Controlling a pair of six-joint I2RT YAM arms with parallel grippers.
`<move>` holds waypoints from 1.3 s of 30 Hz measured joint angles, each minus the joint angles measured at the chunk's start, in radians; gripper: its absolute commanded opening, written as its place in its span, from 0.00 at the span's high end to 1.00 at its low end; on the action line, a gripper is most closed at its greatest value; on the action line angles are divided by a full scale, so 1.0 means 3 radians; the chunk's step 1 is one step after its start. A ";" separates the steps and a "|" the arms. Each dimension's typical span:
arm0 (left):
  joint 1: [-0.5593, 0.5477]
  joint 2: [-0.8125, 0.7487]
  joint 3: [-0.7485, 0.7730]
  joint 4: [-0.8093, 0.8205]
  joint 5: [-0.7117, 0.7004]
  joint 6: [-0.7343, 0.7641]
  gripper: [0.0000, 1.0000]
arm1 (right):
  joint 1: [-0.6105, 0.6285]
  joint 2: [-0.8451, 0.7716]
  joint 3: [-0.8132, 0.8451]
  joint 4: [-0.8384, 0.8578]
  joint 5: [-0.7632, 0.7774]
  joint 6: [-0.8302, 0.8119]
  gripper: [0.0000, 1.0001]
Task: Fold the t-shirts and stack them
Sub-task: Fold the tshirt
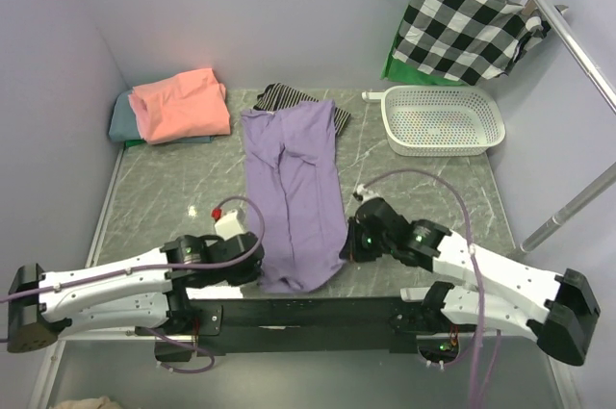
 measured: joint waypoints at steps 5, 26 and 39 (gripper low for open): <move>0.0488 0.0327 0.0178 0.0095 -0.0268 0.0238 0.99 | -0.0533 0.0429 0.0181 0.0153 0.0097 -0.0416 1.00; 0.2416 0.2346 0.0893 0.1629 0.0240 0.2035 0.99 | -0.1376 0.2678 0.1837 0.0422 -0.0224 -0.1389 1.00; 0.2834 0.2846 0.1427 0.2041 0.0458 0.2598 0.23 | -0.1560 0.3138 0.2455 0.0453 -0.0070 -0.1472 0.00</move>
